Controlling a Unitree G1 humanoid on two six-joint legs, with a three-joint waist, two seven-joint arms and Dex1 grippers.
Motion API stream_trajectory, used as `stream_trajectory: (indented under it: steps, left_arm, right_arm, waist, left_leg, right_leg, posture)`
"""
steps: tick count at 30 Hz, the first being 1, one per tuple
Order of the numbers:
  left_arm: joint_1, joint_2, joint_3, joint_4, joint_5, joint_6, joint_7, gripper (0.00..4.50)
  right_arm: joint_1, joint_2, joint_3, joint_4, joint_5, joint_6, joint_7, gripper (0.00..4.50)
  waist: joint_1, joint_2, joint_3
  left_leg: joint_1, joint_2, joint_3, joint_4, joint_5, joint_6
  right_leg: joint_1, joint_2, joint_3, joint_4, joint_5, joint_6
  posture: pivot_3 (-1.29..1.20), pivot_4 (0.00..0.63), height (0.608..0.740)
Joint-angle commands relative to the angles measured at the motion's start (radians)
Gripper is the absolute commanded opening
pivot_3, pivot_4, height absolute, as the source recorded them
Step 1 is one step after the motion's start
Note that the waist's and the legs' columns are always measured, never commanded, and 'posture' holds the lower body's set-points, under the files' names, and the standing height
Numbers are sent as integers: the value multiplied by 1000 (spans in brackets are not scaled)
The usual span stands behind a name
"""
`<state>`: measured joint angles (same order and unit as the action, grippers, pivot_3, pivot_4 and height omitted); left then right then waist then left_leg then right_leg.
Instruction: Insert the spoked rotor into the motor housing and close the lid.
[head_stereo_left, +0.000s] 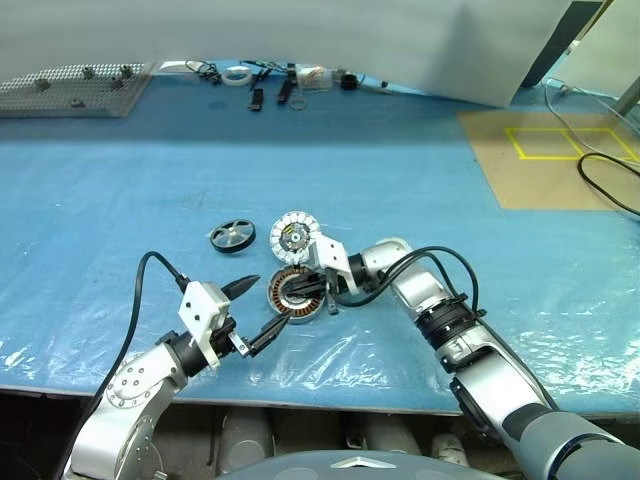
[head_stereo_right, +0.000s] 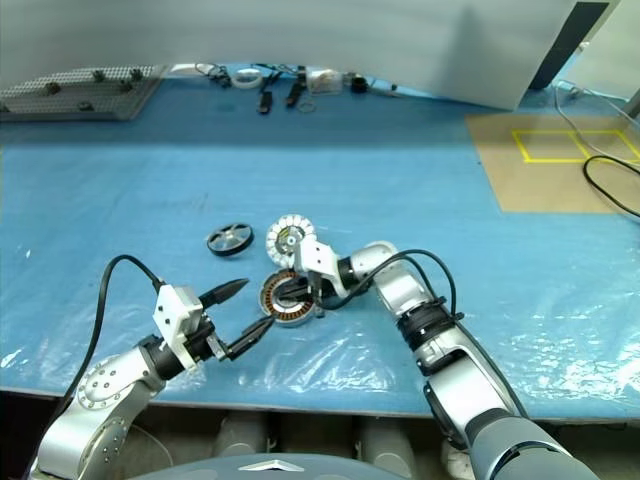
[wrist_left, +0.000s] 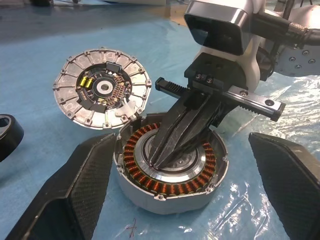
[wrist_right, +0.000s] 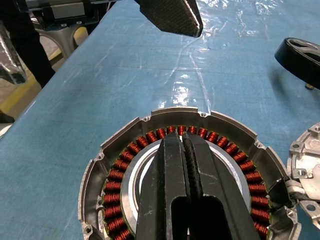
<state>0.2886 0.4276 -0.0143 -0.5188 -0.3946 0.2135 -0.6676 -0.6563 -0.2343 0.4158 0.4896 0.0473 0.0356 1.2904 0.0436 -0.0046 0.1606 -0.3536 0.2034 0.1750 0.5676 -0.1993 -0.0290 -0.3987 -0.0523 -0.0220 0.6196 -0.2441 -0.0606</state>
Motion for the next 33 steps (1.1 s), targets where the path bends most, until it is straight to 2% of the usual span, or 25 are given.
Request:
stream_trajectory:
  steps: [1,8,12,20,29,33]
  left_arm:
    - [-7,3,-5,-27,-8,-9,-1,4500]
    - [-25,5,-3,-30,-11,5,2,4500]
    - [-30,6,-2,-34,-12,12,5,4500]
    - [-32,6,-3,-44,-15,25,6,4500]
    - [-25,6,-15,-64,-21,38,13,4500]
    - [-9,6,-22,-80,-24,42,18,4500]
  right_arm:
    - [40,-42,38,17,-8,142,65,25]
    - [45,-54,35,23,-6,246,46,25]
    - [33,-26,-11,9,60,364,29,25]
    - [17,-27,-99,-187,215,454,60,25]
    - [24,-63,-105,-283,209,393,29,25]
    - [45,-100,-56,-266,140,307,23,25]
  waist:
    - [0,0,0]
    - [4,0,0]
    - [4,0,-1]
    - [3,0,0]
    - [-2,0,0]
    - [-1,0,0]
  left_leg:
    - [1,0,0,0,0,0]
    - [4,0,0,-1,0,0]
    - [4,-1,0,-1,0,0]
    - [-1,-1,-1,-1,0,-1]
    - [-7,0,0,-2,1,-1]
    - [-7,0,0,-1,1,-1]
  right_leg:
    - [2,0,0,0,0,0]
    - [4,0,0,-1,0,0]
    - [4,-1,0,-1,0,0]
    - [-1,0,0,-1,0,0]
    - [-7,0,0,-1,0,0]
    - [-7,0,0,-1,0,0]
  posture:
    - [0,150,740]
    - [0,150,740]
    - [0,150,740]
    - [0,150,740]
    - [0,150,740]
    - [0,150,740]
